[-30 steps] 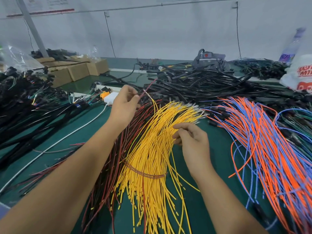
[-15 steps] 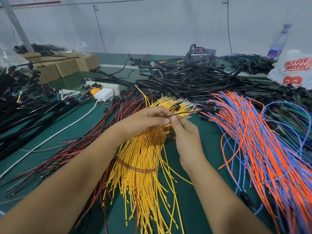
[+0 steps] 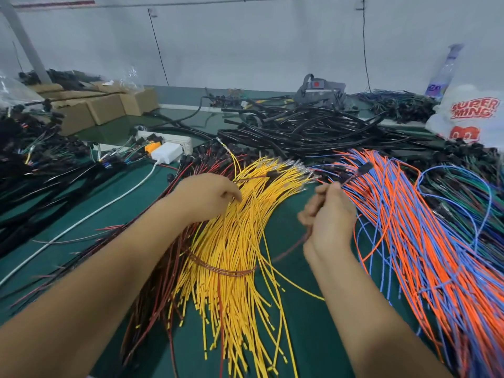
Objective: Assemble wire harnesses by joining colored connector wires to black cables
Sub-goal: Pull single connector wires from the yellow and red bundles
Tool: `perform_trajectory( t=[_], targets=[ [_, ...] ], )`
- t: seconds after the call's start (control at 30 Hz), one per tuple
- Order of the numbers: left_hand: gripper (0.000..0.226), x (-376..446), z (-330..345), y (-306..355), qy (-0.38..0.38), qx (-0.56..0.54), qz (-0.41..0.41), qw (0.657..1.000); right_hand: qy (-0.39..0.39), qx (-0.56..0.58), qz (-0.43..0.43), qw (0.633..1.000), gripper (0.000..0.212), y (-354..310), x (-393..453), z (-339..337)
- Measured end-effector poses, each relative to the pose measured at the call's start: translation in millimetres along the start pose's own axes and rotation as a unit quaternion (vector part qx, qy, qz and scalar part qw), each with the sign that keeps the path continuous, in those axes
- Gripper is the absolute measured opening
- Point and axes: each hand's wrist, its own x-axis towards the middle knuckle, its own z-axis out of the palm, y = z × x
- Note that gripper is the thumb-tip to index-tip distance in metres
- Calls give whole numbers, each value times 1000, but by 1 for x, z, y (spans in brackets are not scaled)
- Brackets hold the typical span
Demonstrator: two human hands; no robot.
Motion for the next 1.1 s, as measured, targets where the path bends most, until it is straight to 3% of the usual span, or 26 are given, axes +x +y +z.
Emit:
perform_trajectory(
  t=[0.1, 0.17, 0.3, 0.4, 0.47, 0.53, 0.57, 0.67, 0.73, 0.83, 0.97, 1.1],
  targets=[
    [33, -3, 5, -20, 23, 2, -44, 999, 40, -57, -71, 995, 34, -8, 13, -7],
    [38, -4, 9, -33, 46, 62, -108, 991, 46, -167, -119, 978, 33, -7, 17, -12],
    [49, -3, 14, -52, 22, 2, -251, 968, -48, -471, -127, 871, 27, 8, 16, -22],
    [52, 3, 15, -43, 66, -16, -293, 954, -98, -564, -125, 811, 28, 14, 8, -18],
    [45, 7, 13, -26, 144, 26, -258, 955, -113, -585, -130, 793, 29, 14, 6, -16],
    [28, 14, 12, -3, 199, 58, -182, 961, -113, -578, -124, 799, 29, 12, 5, -16],
    [26, 18, 12, 9, 191, 58, -152, 968, -111, -566, -120, 808, 29, 11, 6, -16],
    [44, 32, 24, 39, 65, -5, -153, 986, -101, -542, -123, 825, 30, 11, 6, -17],
    [49, 39, 35, 49, 35, -14, -183, 982, -100, -538, -124, 828, 29, 13, 7, -18],
    [37, 43, 41, 56, 53, 5, -208, 977, -102, -536, -121, 829, 29, 14, 9, -19],
    [28, 37, 44, 66, 124, -93, -215, 964, -104, -516, -119, 842, 30, 14, 9, -19],
    [27, 29, 44, 84, 209, -86, -176, 958, -73, -432, -106, 893, 30, 15, 12, -19]
  ],
)
